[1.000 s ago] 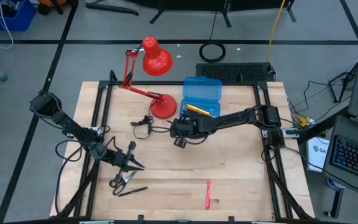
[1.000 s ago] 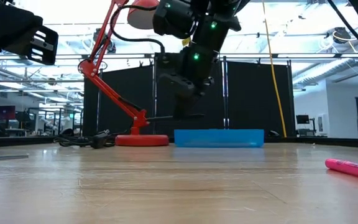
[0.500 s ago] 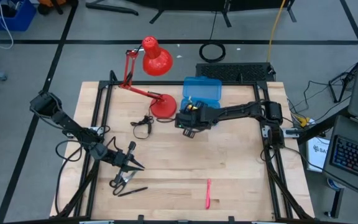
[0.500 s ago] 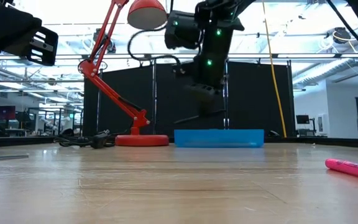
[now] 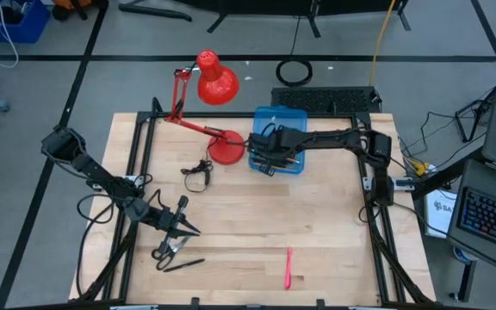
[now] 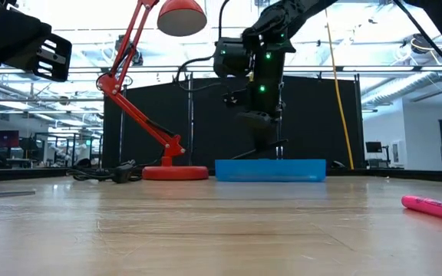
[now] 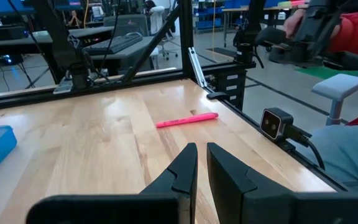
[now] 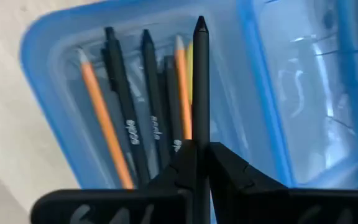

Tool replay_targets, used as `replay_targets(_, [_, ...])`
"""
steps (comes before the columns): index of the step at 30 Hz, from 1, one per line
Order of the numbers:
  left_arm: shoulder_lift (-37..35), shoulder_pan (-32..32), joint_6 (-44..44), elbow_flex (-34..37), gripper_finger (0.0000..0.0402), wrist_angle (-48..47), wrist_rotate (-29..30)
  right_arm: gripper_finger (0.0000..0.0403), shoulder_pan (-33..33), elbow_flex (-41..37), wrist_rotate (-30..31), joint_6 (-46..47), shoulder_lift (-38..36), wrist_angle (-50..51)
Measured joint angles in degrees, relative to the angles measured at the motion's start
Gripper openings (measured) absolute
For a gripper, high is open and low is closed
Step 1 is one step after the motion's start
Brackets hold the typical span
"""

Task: Pick & place school supplies into a supply box
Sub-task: Put the black pen into the blue supply box, then put the pink pen into the blue supply box

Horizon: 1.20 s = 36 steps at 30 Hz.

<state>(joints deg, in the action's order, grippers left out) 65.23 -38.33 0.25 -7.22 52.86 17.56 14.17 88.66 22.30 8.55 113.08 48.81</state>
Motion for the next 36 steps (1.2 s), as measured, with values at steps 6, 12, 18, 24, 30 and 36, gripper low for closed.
replay_targets(6, [0.00,-0.01,-0.15,0.00,0.0042,-0.46,0.35,0.0018,1.32,-1.14,-3.09,0.38,0.00,-1.86])
replay_targets(12, [0.00,0.00,-0.14,0.00,0.0042,-0.44,0.50,0.0059,1.34,-3.26,-3.06,0.62,0.04,-3.28])
replay_targets(18, [0.00,0.00,-0.11,0.00,0.0042,-0.42,0.50,0.0097,1.36,-4.24,-3.00,1.25,0.04,-3.70])
replay_targets(24, [0.00,-0.01,0.01,0.00,0.0042,-0.44,0.52,0.0115,0.48,-4.24,-3.06,4.19,-1.88,-2.79])
replay_targets(30, [0.00,0.10,0.88,0.00,0.0042,-0.42,0.55,0.0107,-3.42,-4.24,-3.47,12.27,-7.71,1.11])
replay_targets(36, [0.00,0.93,0.96,0.00,0.0042,-0.51,0.55,0.0097,-8.46,-4.24,-17.47,20.65,-12.80,1.97])
